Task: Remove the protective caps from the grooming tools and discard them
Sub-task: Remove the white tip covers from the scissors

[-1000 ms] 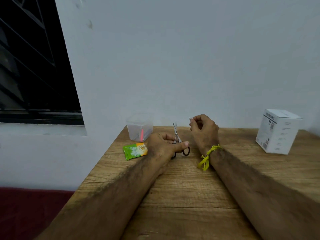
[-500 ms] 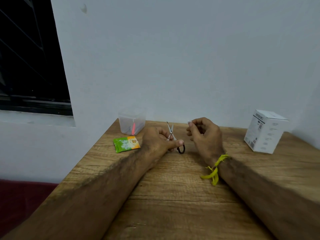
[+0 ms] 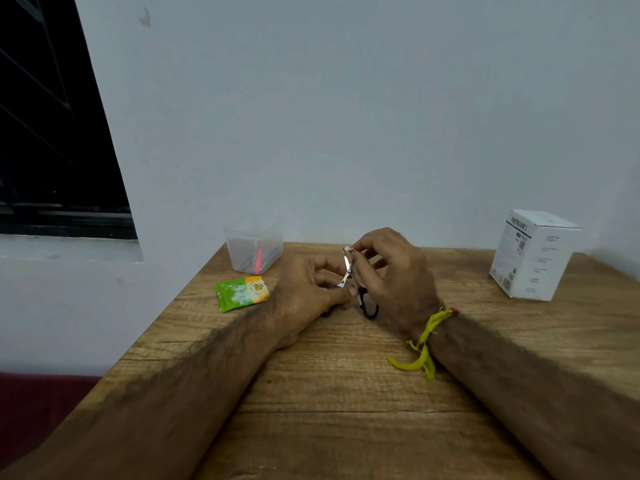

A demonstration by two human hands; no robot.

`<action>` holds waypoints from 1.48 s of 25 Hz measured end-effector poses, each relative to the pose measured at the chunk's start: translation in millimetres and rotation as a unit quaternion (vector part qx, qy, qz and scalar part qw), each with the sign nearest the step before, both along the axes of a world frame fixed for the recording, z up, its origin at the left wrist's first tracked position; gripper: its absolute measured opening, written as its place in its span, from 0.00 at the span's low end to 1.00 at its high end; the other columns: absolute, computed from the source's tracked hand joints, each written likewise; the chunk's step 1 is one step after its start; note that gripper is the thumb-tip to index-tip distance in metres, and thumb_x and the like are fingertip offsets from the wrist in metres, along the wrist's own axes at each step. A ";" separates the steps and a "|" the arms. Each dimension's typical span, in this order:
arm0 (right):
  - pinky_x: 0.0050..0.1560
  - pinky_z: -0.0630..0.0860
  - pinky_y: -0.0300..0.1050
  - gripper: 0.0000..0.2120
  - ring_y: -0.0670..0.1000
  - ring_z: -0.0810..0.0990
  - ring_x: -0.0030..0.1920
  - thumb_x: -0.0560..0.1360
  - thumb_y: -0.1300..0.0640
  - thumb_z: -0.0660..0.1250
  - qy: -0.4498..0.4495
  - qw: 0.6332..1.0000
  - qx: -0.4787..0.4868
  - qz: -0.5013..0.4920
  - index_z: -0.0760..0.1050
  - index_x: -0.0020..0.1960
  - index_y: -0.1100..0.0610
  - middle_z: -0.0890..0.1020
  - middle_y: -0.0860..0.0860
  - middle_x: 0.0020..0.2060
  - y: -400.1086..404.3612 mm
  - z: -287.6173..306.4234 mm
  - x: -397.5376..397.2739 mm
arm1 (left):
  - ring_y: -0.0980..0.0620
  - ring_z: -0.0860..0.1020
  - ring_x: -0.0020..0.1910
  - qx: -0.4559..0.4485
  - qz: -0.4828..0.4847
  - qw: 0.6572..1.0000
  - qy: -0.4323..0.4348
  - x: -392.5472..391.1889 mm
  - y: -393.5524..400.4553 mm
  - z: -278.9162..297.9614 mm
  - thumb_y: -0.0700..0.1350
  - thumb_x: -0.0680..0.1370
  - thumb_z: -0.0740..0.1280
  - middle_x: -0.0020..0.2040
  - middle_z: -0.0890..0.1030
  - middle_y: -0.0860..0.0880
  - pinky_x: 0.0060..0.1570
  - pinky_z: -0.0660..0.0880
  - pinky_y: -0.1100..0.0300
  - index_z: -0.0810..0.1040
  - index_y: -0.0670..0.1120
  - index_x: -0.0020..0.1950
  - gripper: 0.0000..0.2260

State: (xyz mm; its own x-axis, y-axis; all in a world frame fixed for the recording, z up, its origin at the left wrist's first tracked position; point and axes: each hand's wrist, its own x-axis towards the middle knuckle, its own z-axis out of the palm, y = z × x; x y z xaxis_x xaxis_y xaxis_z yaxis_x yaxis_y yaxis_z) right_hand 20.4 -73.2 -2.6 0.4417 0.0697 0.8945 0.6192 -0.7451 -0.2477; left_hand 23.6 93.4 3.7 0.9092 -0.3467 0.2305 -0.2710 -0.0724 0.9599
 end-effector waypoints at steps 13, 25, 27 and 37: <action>0.42 0.79 0.48 0.09 0.51 0.80 0.44 0.79 0.55 0.63 -0.021 0.988 -0.124 -0.088 0.80 0.49 0.58 0.81 0.50 0.47 6.3 -3.3 0.0 | 0.45 0.82 0.34 -0.039 0.011 0.999 0.017 -1.8 1.0 1.3 0.33 0.68 0.79 0.39 0.86 0.39 0.28 0.74 0.61 0.82 0.44 0.44 0.11; 0.42 0.78 0.51 0.07 0.54 0.80 0.44 0.78 0.57 0.65 -0.038 0.984 -0.143 -0.099 0.80 0.46 0.58 0.80 0.52 0.44 6.2 -0.4 2.4 | 0.47 0.81 0.32 -0.020 0.010 1.000 0.009 -3.1 0.1 3.4 0.32 0.68 0.79 0.37 0.85 0.39 0.27 0.73 0.63 0.82 0.46 0.40 0.11; 0.42 0.78 0.52 0.06 0.55 0.79 0.44 0.78 0.58 0.65 -0.038 0.982 -0.156 -0.103 0.80 0.46 0.58 0.80 0.52 0.45 6.2 -0.3 1.7 | 0.49 0.81 0.31 -0.019 0.012 1.000 0.008 -3.1 0.8 3.1 0.33 0.68 0.79 0.37 0.85 0.39 0.26 0.73 0.63 0.82 0.45 0.40 0.10; 0.44 0.77 0.54 0.07 0.55 0.79 0.46 0.78 0.58 0.66 -0.033 0.980 -0.173 -0.094 0.81 0.47 0.59 0.81 0.52 0.47 2.7 1.1 -4.0 | 0.51 0.81 0.31 -0.022 0.020 1.000 0.005 -2.0 -0.8 1.4 0.33 0.68 0.79 0.37 0.85 0.38 0.31 0.76 0.63 0.82 0.39 0.46 0.10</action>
State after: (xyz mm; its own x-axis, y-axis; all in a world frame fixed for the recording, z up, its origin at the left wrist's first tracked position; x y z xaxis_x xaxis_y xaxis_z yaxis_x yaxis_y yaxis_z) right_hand 16.5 -70.5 -1.5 0.4170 0.2967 0.8591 0.4691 -0.8799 0.0761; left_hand 21.6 92.5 5.1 0.9245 -0.3000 0.2354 -0.2588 -0.0401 0.9651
